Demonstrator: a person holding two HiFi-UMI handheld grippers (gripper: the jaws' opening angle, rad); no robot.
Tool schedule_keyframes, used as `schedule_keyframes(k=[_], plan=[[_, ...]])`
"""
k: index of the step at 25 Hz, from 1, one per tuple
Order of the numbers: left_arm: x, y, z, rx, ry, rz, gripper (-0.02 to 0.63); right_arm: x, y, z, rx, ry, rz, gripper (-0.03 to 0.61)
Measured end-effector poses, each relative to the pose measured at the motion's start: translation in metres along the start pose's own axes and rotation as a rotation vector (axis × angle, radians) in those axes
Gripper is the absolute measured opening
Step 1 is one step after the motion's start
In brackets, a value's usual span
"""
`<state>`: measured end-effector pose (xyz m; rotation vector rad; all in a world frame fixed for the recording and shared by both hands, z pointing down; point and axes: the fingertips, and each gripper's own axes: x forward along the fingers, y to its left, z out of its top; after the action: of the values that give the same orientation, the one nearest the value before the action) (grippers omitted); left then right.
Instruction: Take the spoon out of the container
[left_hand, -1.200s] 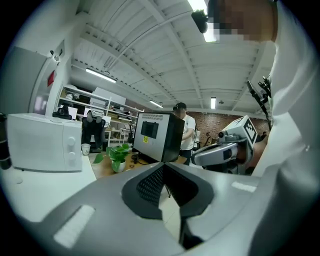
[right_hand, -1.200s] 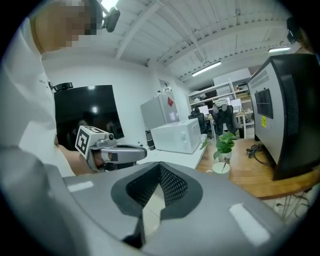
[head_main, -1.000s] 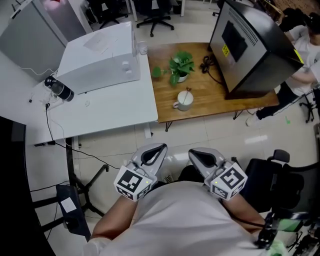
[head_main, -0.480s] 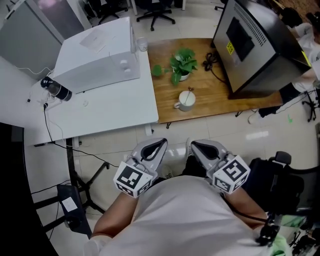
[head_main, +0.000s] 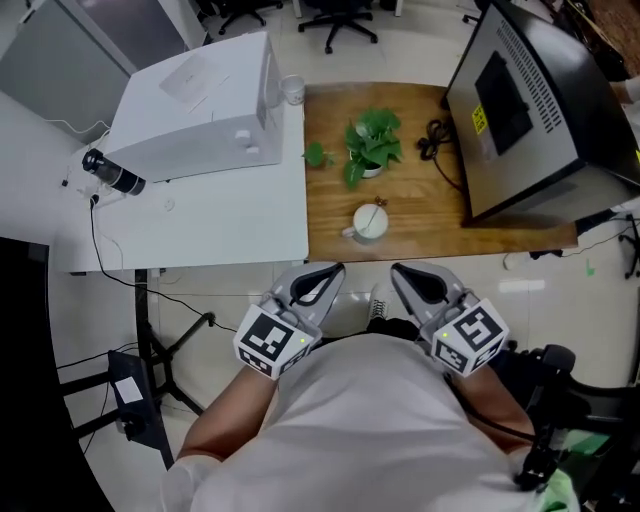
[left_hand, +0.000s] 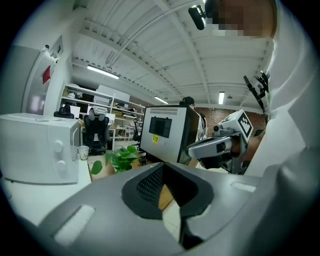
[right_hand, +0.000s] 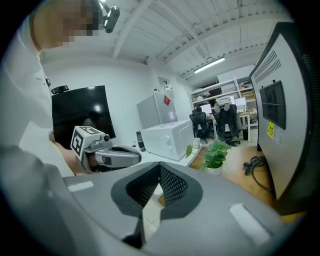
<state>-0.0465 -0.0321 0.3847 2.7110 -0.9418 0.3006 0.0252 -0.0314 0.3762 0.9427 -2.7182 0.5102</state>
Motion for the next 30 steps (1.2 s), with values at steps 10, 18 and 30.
schedule_keyframes(k=[10, 18, 30], plan=[[0.080, 0.033, 0.012, -0.037, -0.009, 0.108, 0.005, -0.001, -0.104, -0.005, -0.025, 0.058, 0.015, 0.006], [0.089, 0.054, -0.001, -0.080, 0.039, 0.117, 0.005, 0.025, -0.116, -0.015, -0.011, 0.096, 0.035, 0.006], [0.094, 0.085, -0.017, -0.097, 0.110, 0.007, 0.005, 0.065, -0.110, -0.018, 0.025, 0.136, -0.037, 0.011]])
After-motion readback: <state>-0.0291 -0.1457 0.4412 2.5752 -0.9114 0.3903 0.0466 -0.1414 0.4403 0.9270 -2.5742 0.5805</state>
